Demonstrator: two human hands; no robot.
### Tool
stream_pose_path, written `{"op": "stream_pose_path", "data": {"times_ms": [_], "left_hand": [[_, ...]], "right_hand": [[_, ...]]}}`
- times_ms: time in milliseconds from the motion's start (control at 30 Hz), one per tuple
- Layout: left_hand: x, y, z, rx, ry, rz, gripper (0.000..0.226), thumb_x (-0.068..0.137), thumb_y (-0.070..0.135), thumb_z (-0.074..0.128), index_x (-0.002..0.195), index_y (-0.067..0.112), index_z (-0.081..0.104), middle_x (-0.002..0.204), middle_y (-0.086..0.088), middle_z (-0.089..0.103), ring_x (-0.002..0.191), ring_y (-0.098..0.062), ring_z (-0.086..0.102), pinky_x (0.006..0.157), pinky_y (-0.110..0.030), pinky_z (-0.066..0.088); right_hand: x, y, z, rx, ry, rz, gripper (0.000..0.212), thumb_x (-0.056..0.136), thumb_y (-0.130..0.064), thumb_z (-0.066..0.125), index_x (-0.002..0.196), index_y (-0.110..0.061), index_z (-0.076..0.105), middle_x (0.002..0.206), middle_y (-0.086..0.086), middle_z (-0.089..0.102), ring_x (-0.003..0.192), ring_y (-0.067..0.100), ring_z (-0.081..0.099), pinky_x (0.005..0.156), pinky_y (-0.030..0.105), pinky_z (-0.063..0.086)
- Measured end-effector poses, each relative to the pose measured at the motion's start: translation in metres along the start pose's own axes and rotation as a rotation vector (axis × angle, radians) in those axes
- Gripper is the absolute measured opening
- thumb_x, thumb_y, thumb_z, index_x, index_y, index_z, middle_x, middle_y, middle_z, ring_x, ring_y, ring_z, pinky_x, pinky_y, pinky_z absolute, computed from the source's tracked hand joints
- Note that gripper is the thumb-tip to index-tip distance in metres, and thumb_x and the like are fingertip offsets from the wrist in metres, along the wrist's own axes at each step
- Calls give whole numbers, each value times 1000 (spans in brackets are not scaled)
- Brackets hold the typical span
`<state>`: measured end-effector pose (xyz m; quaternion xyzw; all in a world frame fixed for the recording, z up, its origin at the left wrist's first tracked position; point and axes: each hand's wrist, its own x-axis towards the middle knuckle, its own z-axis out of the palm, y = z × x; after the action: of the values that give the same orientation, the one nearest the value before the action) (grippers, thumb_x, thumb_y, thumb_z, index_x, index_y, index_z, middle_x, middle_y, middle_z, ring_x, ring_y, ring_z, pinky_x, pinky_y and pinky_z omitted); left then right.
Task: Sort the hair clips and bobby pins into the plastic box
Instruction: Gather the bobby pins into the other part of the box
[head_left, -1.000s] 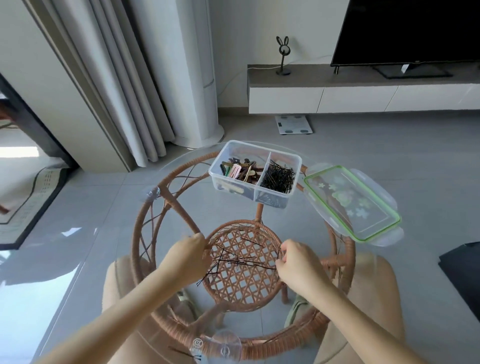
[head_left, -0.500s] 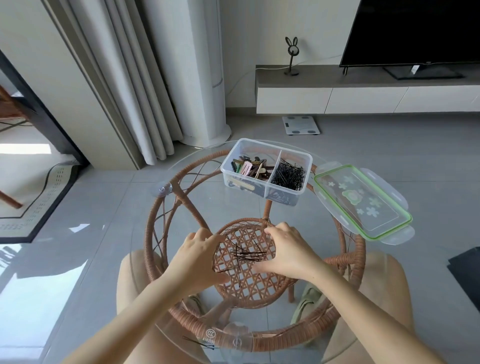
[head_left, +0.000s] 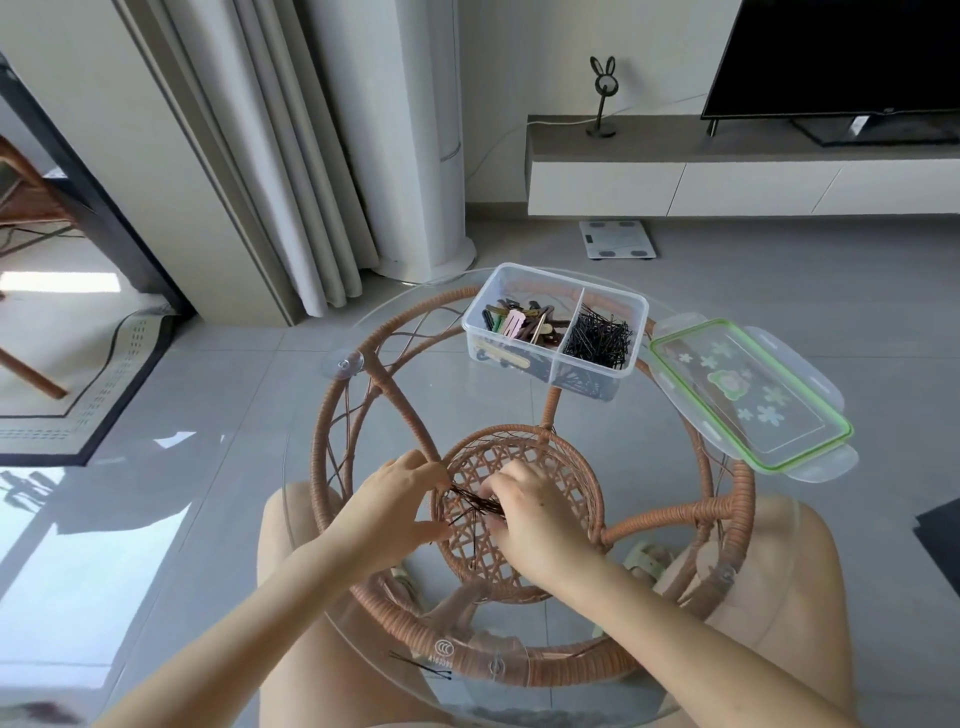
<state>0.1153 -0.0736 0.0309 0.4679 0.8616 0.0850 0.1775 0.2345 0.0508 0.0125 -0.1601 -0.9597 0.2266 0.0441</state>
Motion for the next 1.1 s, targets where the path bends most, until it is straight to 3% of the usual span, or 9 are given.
{"op": "stream_pose_path", "data": {"times_ms": [133, 333, 467, 567, 667, 767, 833, 967, 1100], "left_hand": [[2, -2, 3, 4, 52, 58, 58, 80, 39, 66, 133, 27, 46, 123, 2, 49, 110, -17, 50, 95, -27, 44], [4, 13, 7, 27, 75, 150, 38, 88, 38, 55, 122, 21, 58, 122, 3, 54, 114, -18, 47, 101, -32, 42], [-5, 27, 14, 16, 107, 36, 63, 87, 54, 47, 137, 16, 38, 133, 3, 45, 124, -17, 41, 108, -28, 35], [-12, 32, 17, 45, 70, -39, 68, 79, 62, 53, 129, 18, 42, 123, 3, 45, 114, -15, 42, 99, -26, 38], [-14, 40, 16, 36, -5, -86, 46, 84, 46, 58, 117, 14, 49, 113, 0, 50, 101, -16, 48, 87, -26, 43], [-13, 49, 11, 69, -51, -94, 15, 93, 13, 50, 107, 8, 52, 101, -6, 56, 82, -16, 46, 76, -26, 45], [-15, 54, 10, 88, -82, -99, 20, 89, -5, 41, 100, 8, 53, 83, -4, 49, 78, -17, 43, 75, -27, 45], [-12, 58, 13, 99, -162, -86, 26, 91, -4, 41, 109, 4, 58, 97, -10, 59, 80, -15, 43, 78, -23, 45], [-3, 61, 15, 100, -223, -116, 26, 93, 1, 46, 114, 3, 60, 109, -10, 65, 79, -14, 48, 83, -24, 51]], "right_hand": [[5, 0, 1, -63, -37, -27, 24, 88, 1, 51, 110, -6, 57, 114, 9, 56, 109, 24, 49, 94, 32, 44], [1, -5, -13, -188, -109, -71, 30, 90, 7, 41, 118, -2, 48, 119, 17, 55, 110, 27, 48, 94, 31, 41], [-5, 9, -17, -144, -93, -24, 32, 90, 7, 41, 119, -3, 51, 117, 13, 57, 110, 23, 51, 95, 28, 43], [-11, 24, -26, -41, -70, 63, 25, 91, 1, 45, 112, -5, 57, 112, 7, 61, 107, 20, 55, 89, 22, 42], [-15, 32, -38, 74, -81, 150, 20, 90, -7, 50, 108, -8, 60, 101, 1, 61, 96, 16, 57, 80, 16, 39], [-14, 35, -51, 256, -54, 232, 19, 86, -9, 57, 105, -10, 62, 91, -4, 60, 85, 9, 57, 70, 10, 42], [-10, 36, -62, 359, -29, 272, 18, 85, -9, 60, 103, -11, 63, 90, -5, 62, 85, 9, 58, 70, 10, 43], [5, 35, -92, 524, 85, 356, 19, 83, -4, 62, 100, -10, 63, 89, -2, 65, 83, 9, 61, 72, 16, 47], [42, 49, -122, 657, 331, 523, 25, 79, 3, 62, 104, 0, 64, 89, 4, 63, 81, 17, 58, 74, 26, 46]]}}
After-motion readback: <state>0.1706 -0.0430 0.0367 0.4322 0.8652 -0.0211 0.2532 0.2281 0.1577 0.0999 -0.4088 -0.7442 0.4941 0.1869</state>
